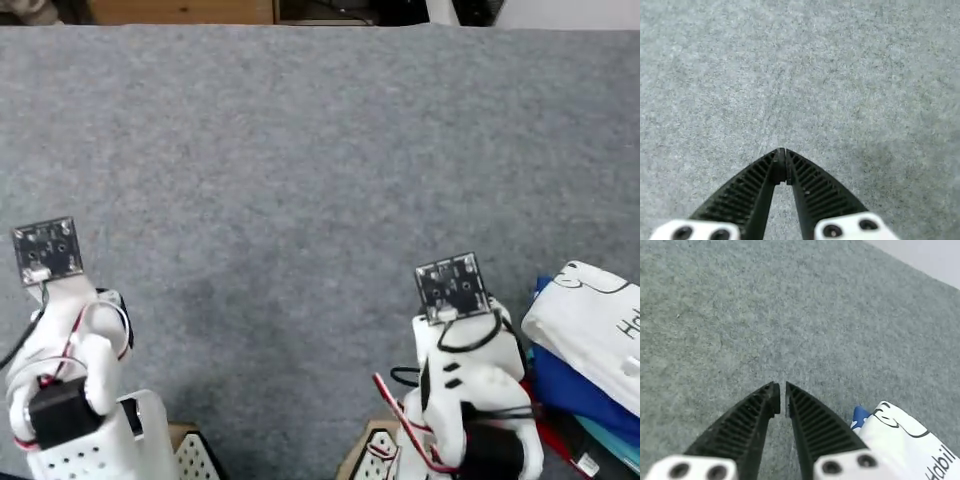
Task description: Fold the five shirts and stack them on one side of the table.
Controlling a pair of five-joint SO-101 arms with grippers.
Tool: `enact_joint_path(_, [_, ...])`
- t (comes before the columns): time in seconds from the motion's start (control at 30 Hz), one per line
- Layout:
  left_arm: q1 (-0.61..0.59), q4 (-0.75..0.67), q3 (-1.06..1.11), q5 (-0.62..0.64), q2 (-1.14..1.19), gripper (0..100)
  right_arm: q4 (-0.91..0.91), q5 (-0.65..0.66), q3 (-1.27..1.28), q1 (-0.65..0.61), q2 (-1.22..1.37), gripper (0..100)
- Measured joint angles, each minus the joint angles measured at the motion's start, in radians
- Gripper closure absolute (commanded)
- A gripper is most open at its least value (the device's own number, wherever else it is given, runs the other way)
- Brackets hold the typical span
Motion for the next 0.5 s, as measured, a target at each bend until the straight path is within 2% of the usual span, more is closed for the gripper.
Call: enact_joint_path(0.5, [-0.028, -0.103, 0.264, -0.009, -0.032, 98, 0.031, 0.000, 0.160, 0.000, 0.000, 96.5])
